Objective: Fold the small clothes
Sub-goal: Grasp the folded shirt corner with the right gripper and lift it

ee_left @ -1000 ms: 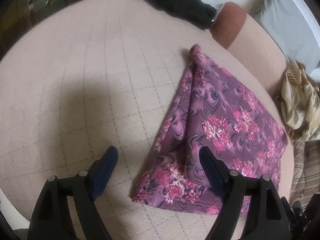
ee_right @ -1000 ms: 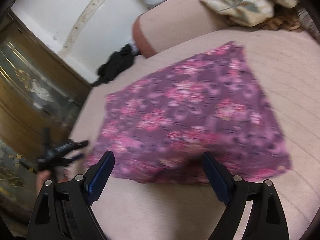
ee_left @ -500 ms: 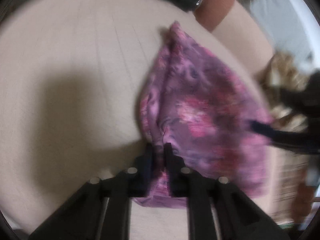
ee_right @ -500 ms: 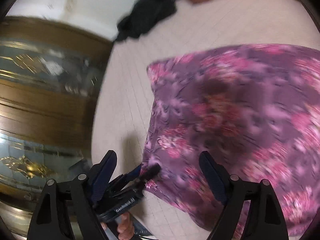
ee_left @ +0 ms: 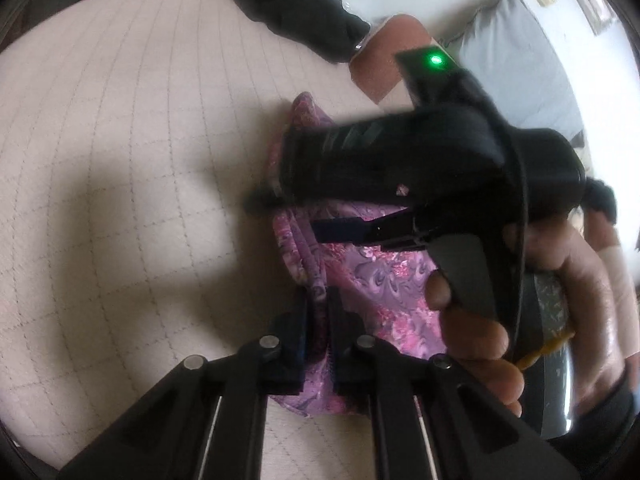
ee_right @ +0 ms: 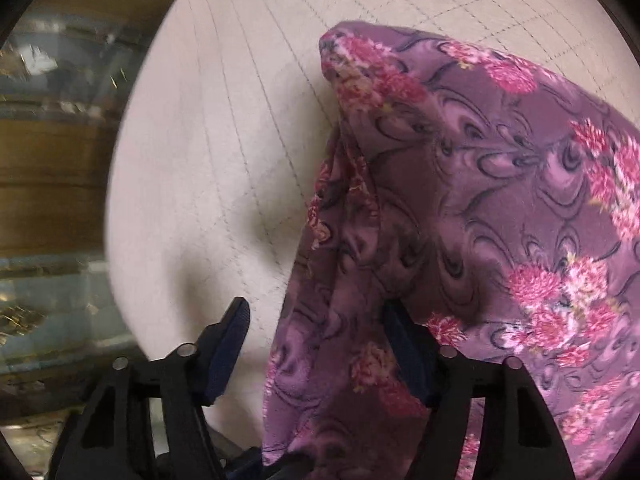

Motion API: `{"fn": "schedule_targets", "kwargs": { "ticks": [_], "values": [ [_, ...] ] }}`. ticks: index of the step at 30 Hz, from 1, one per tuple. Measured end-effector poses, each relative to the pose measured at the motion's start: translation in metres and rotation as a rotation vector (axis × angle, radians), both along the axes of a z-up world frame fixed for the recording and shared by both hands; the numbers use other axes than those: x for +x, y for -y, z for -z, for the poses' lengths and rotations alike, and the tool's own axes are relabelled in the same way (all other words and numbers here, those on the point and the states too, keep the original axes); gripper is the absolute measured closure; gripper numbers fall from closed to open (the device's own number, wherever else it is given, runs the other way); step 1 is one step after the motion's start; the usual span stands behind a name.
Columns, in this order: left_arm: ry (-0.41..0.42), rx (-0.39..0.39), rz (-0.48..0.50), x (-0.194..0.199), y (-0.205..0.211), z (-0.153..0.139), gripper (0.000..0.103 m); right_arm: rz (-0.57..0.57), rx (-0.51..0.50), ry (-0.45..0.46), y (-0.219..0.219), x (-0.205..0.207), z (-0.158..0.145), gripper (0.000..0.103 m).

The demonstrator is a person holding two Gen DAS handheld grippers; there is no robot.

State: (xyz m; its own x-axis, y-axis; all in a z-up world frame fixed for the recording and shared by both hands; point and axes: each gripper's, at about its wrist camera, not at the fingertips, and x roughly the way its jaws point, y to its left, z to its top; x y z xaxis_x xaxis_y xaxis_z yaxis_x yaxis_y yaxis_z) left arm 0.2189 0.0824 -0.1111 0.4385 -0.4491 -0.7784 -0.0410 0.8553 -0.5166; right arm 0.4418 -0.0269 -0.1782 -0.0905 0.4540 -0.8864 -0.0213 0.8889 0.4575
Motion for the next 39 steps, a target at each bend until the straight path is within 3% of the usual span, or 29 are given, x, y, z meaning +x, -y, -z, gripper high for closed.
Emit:
{"fn": "schedule_targets", "kwargs": {
  "ticks": [1, 2, 4, 6, 10, 13, 18, 22, 26, 29, 30, 32, 34, 36, 38, 39],
  "values": [
    [0.002, 0.007, 0.003, 0.001, -0.001, -0.001, 0.095, -0.03, -0.058, 0.01, -0.004, -0.001, 0.0, 0.067],
    [0.007, 0.017, 0.008, 0.001, 0.001, -0.002, 0.095, -0.044, -0.108, 0.023, -0.004, -0.002, -0.001, 0.079],
    [0.034, 0.043, 0.023, -0.001, 0.004, -0.011, 0.096, -0.045, -0.102, 0.032, -0.001, -0.005, -0.002, 0.087],
    [0.099, 0.097, 0.05, -0.009, 0.013, -0.025, 0.096, -0.021, -0.063, 0.06, 0.008, -0.008, -0.01, 0.088],
    [0.312, 0.21, 0.134, -0.045, 0.048, -0.066, 0.095, 0.068, 0.096, 0.182, 0.043, -0.031, -0.048, 0.089],
    [0.397, 0.232, 0.205, -0.063, 0.08, -0.09, 0.095, 0.158, 0.248, 0.269, 0.089, -0.057, -0.075, 0.089],
    [0.473, 0.288, 0.338, -0.073, 0.155, -0.113, 0.095, 0.287, 0.42, 0.329, 0.178, -0.106, -0.093, 0.089],
    [0.524, 0.316, 0.484, -0.078, 0.248, -0.13, 0.095, 0.4, 0.523, 0.408, 0.273, -0.145, -0.103, 0.089],
    [0.513, 0.328, 0.644, -0.08, 0.324, -0.116, 0.095, 0.53, 0.606, 0.472, 0.352, -0.19, -0.093, 0.089],
    [0.465, 0.345, 0.732, -0.075, 0.37, -0.076, 0.095, 0.639, 0.656, 0.479, 0.403, -0.222, -0.061, 0.089],
    [0.435, 0.345, 0.744, -0.07, 0.376, -0.061, 0.094, 0.679, 0.671, 0.464, 0.421, -0.223, -0.05, 0.089],
    [0.322, 0.312, 0.754, -0.058, 0.385, -0.03, 0.093, 0.778, 0.715, 0.349, 0.448, -0.228, -0.01, 0.089],
    [0.216, 0.279, 0.756, -0.05, 0.387, -0.013, 0.093, 0.803, 0.626, 0.258, 0.459, -0.22, 0.012, 0.085],
    [0.195, 0.235, 0.755, -0.051, 0.379, -0.013, 0.082, 0.846, 0.541, 0.209, 0.466, -0.218, 0.024, 0.083],
    [0.219, 0.226, 0.725, -0.048, 0.366, -0.022, 0.05, 0.894, 0.559, 0.181, 0.475, -0.225, 0.031, 0.065],
    [0.237, 0.232, 0.698, -0.048, 0.358, -0.027, 0.048, 0.908, 0.571, 0.18, 0.479, -0.228, 0.03, 0.06]
  ]
}}
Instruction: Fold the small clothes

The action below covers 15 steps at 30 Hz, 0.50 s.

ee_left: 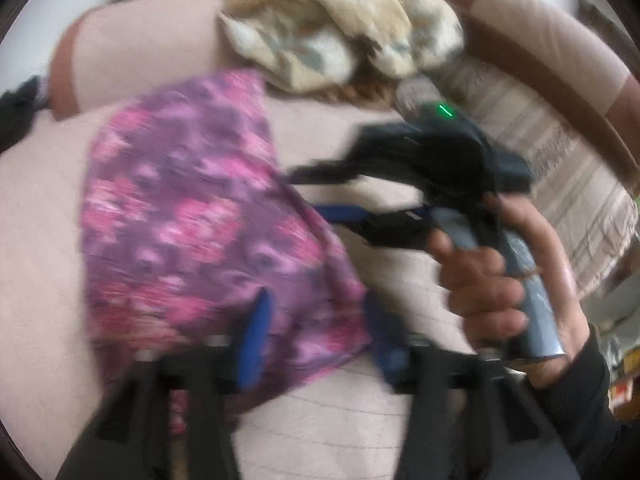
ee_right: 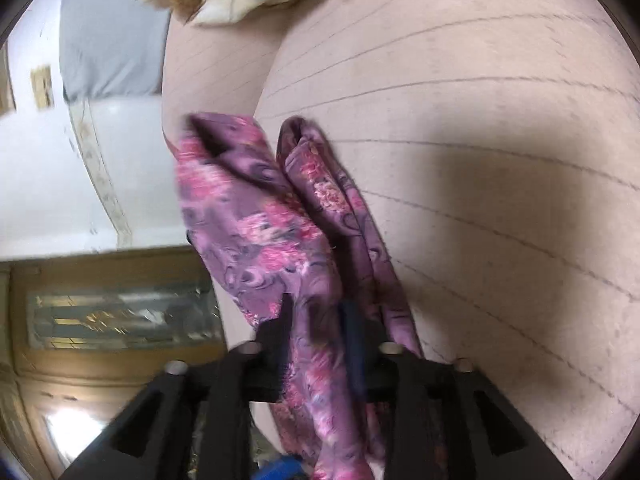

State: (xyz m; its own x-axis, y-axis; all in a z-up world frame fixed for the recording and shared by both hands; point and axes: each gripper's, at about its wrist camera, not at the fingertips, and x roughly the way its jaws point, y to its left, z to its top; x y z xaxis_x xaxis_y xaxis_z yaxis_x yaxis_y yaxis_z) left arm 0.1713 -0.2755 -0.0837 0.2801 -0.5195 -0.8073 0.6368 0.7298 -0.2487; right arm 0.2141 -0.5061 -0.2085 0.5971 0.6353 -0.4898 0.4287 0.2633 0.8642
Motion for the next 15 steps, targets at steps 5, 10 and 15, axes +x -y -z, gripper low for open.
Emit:
{"fn": "schedule_targets", "kwargs": {
  "ticks": [5, 10, 15],
  "values": [
    [0.065, 0.094, -0.144, 0.052, -0.027, -0.018, 0.043, -0.042, -0.094, 0.037, -0.013, -0.014, -0.03, 0.048],
    [0.017, 0.21, -0.291, 0.096, -0.059, 0.006, 0.043, -0.216, -0.488, -0.119, -0.042, -0.01, -0.034, 0.1],
    [0.006, 0.225, -0.268, 0.094, -0.076, 0.023, 0.043, -0.329, -0.587, -0.141, -0.057, -0.013, -0.033, 0.099]
  ]
}}
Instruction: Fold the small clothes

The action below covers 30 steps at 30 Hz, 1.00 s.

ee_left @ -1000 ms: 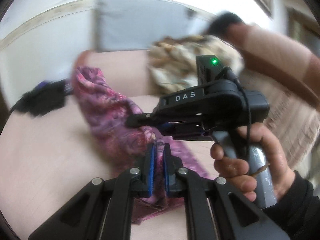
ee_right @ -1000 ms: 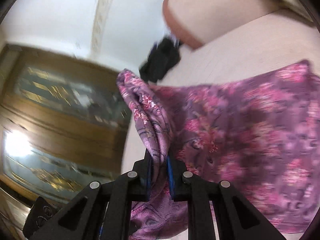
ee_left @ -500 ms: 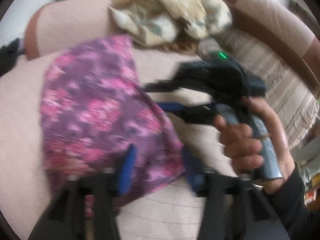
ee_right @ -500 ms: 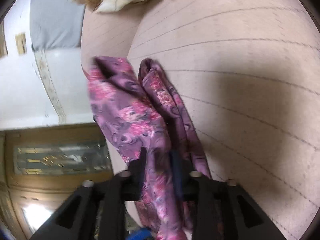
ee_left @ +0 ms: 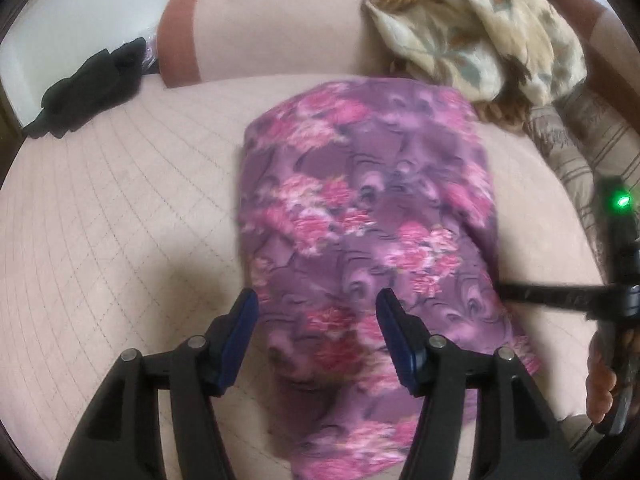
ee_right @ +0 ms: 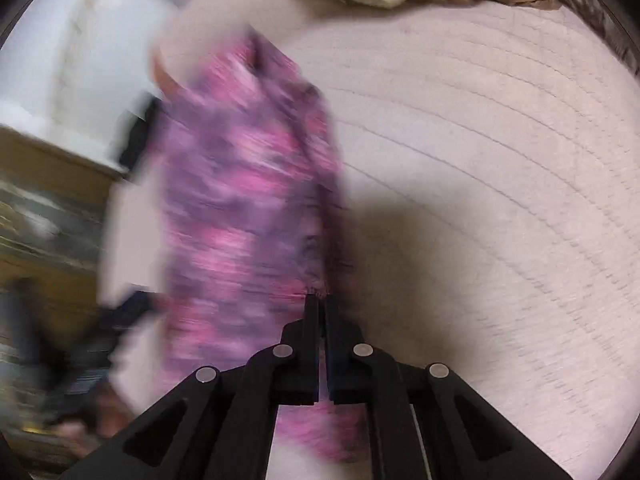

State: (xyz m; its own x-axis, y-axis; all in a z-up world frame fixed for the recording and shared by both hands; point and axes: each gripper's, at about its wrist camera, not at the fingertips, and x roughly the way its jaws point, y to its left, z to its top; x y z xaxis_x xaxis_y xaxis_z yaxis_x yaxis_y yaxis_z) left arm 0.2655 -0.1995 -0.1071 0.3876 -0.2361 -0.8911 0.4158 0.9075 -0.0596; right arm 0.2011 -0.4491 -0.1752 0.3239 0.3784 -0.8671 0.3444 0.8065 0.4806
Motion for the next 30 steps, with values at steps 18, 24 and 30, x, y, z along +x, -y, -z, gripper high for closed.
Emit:
{"fn": "schedule_targets", "kwargs": {
  "ticks": [18, 24, 30],
  "values": [
    [-0.188, -0.296, -0.227, 0.168, -0.022, 0.046, 0.029, 0.124, 0.088, 0.203, 0.045, 0.15, -0.01, 0.098],
    [-0.17, -0.299, -0.197, 0.162, -0.021, 0.04, 0.028, 0.163, 0.071, 0.202, 0.056, 0.144, 0.004, 0.082],
    [-0.224, -0.363, -0.165, 0.097, -0.068, 0.017, 0.026, 0.134, 0.108, 0.164, 0.047, 0.089, -0.039, 0.026]
  ]
}}
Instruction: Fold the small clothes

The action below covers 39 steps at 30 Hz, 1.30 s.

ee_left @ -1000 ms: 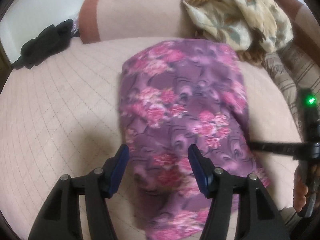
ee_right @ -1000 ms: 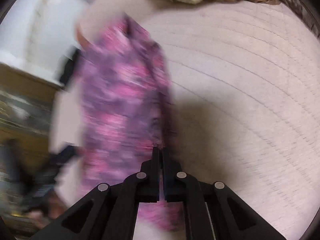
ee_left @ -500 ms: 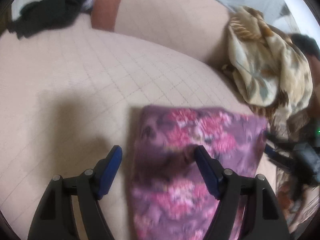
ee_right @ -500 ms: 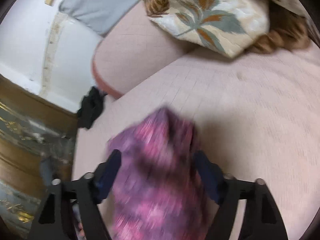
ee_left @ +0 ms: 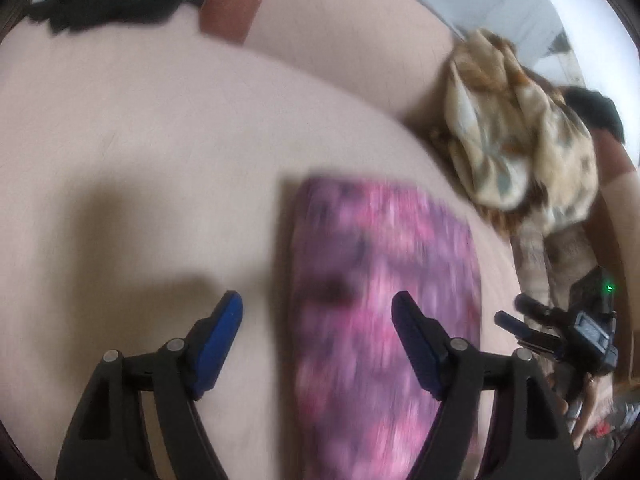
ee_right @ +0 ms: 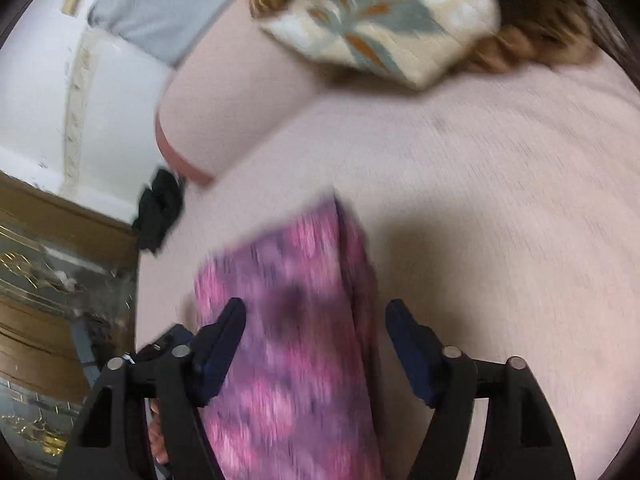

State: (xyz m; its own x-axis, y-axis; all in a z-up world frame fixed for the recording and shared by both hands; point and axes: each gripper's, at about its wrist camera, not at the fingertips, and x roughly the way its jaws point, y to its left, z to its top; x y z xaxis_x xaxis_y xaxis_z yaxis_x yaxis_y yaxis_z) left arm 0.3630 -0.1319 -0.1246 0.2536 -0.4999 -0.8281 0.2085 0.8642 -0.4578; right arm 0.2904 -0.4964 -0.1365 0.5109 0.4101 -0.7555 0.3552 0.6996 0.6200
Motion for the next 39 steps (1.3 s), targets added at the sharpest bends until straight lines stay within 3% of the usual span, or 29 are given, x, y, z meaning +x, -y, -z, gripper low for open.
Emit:
{"fn": "schedule_targets", "kwargs": {
  "ticks": [2, 5, 6, 7, 8, 10, 13, 15, 16, 17, 18, 21, 23, 26, 29, 31, 34, 36, 37, 38, 39],
  "values": [
    [-0.057, -0.008, 0.016, -0.034, -0.014, 0.006, 0.026, -0.018, -0.015, -0.05, -0.017, -0.038, 0.005, 0.026],
    [-0.125, -0.043, 0.028, -0.075, -0.021, 0.018, 0.026, -0.004, 0.07, -0.096, -0.034, -0.099, 0.036, 0.028],
    [-0.146, -0.064, 0.011, -0.087, -0.022, 0.024, 0.026, 0.016, 0.103, -0.113, -0.038, -0.116, 0.047, 0.033],
    [-0.17, -0.082, -0.006, -0.093, -0.022, 0.029, 0.027, 0.032, 0.133, -0.104, -0.043, -0.133, 0.056, 0.044],
    [-0.225, -0.118, -0.034, -0.1, -0.023, 0.037, 0.031, 0.046, 0.129, -0.097, -0.045, -0.143, 0.056, 0.052],
    [-0.248, -0.146, -0.091, -0.111, -0.021, 0.041, 0.039, 0.062, 0.179, -0.084, -0.042, -0.149, 0.059, 0.053],
    [-0.287, -0.168, -0.09, -0.121, -0.012, 0.046, 0.052, 0.064, 0.273, -0.108, -0.039, -0.153, 0.079, 0.06],
    [-0.269, -0.127, -0.097, -0.123, -0.008, 0.046, 0.059, 0.07, 0.305, -0.098, -0.033, -0.156, 0.084, 0.06],
    [-0.26, -0.108, -0.091, -0.122, -0.007, 0.045, 0.07, 0.066, 0.328, -0.088, -0.033, -0.154, 0.088, 0.063],
    [-0.264, -0.091, -0.088, -0.12, -0.005, 0.043, 0.081, 0.063, 0.33, -0.086, -0.031, -0.154, 0.089, 0.088],
    [-0.274, -0.108, -0.086, -0.119, -0.008, 0.041, 0.085, 0.06, 0.32, -0.087, -0.03, -0.157, 0.088, 0.094],
    [-0.236, -0.198, -0.102, -0.121, -0.035, 0.014, 0.089, 0.061, 0.305, -0.049, -0.037, -0.167, 0.075, 0.095],
    [-0.167, -0.191, -0.083, -0.128, -0.055, -0.014, 0.09, 0.051, 0.305, 0.012, -0.05, -0.185, 0.054, 0.096],
    [-0.135, -0.189, -0.043, -0.153, -0.093, -0.042, 0.09, 0.007, 0.3, 0.038, -0.084, -0.216, 0.03, 0.096],
    [-0.103, -0.14, -0.021, -0.198, -0.134, -0.051, 0.09, -0.038, 0.31, 0.04, -0.124, -0.256, 0.011, 0.096],
    [-0.146, -0.113, -0.046, -0.226, -0.154, -0.031, 0.089, -0.073, 0.268, 0.012, -0.157, -0.279, 0.007, 0.096],
    [-0.187, -0.05, -0.07, -0.249, -0.168, 0.002, 0.084, -0.116, 0.153, -0.094, -0.192, -0.291, 0.024, 0.091],
    [-0.194, -0.09, -0.105, -0.254, -0.177, 0.004, 0.075, -0.116, 0.126, -0.153, -0.195, -0.293, 0.032, 0.082],
    [-0.189, -0.125, -0.11, -0.252, -0.18, -0.001, 0.066, -0.093, 0.118, -0.154, -0.191, -0.295, 0.026, 0.069],
    [-0.172, -0.146, -0.116, -0.25, -0.183, -0.007, 0.055, -0.081, 0.095, -0.136, -0.188, -0.294, 0.016, 0.045],
    [-0.119, -0.162, -0.132, -0.243, -0.186, -0.023, 0.05, -0.075, 0.057, -0.11, -0.184, -0.293, 0.002, 0.033]
  ]
}}
